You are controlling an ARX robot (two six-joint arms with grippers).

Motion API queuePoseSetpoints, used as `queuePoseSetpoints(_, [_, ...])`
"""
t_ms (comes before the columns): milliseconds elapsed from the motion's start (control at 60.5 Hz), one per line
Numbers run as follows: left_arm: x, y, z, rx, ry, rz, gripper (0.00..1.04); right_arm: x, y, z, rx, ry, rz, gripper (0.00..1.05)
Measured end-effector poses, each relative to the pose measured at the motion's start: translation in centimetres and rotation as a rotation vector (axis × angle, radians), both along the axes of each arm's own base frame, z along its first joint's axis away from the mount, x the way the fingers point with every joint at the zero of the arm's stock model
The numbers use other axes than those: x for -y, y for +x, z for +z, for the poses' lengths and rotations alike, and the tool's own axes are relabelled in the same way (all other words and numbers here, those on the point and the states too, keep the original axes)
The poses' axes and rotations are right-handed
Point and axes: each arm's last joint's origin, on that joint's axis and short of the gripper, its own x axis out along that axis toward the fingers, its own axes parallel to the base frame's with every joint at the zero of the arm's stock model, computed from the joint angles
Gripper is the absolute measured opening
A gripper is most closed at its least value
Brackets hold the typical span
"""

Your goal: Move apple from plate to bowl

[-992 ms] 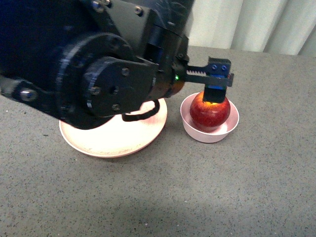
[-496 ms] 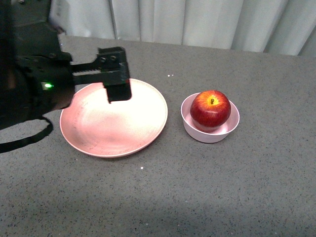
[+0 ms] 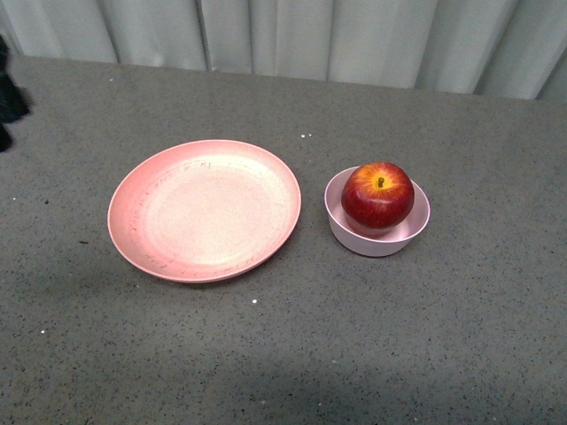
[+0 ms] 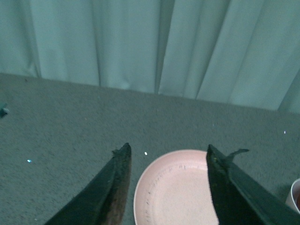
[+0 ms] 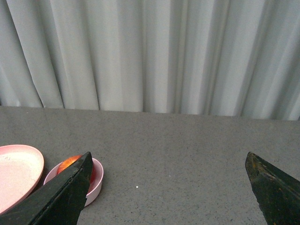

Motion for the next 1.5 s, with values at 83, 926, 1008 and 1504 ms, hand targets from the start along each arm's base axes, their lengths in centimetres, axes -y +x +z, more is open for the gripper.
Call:
queuePoseSetpoints(83, [-1.0,-1.4,0.4,0.006,0.016,0.001,0.3,0.0,0.0,0.0,0.0,0.0,0.002,0.95])
queuePoseSetpoints(926, [-4.9,-8.4,3.0,0.021,0.033,0.009,0.04,0.0,0.0,0.0,0.0,0.0,0.002,0.95])
queuePoseSetpoints(1008, [-4.9,-8.7,3.1,0.025,0.033,0.008,0.04,0.0,0.0,0.0,0.0,0.0,0.002,0.95])
queuePoseSetpoints(1504, [-4.9,-10.4,3.5,0.037,0.033,0.008,0.04,0.0,0.0,0.0,0.0,0.0,0.002,0.95])
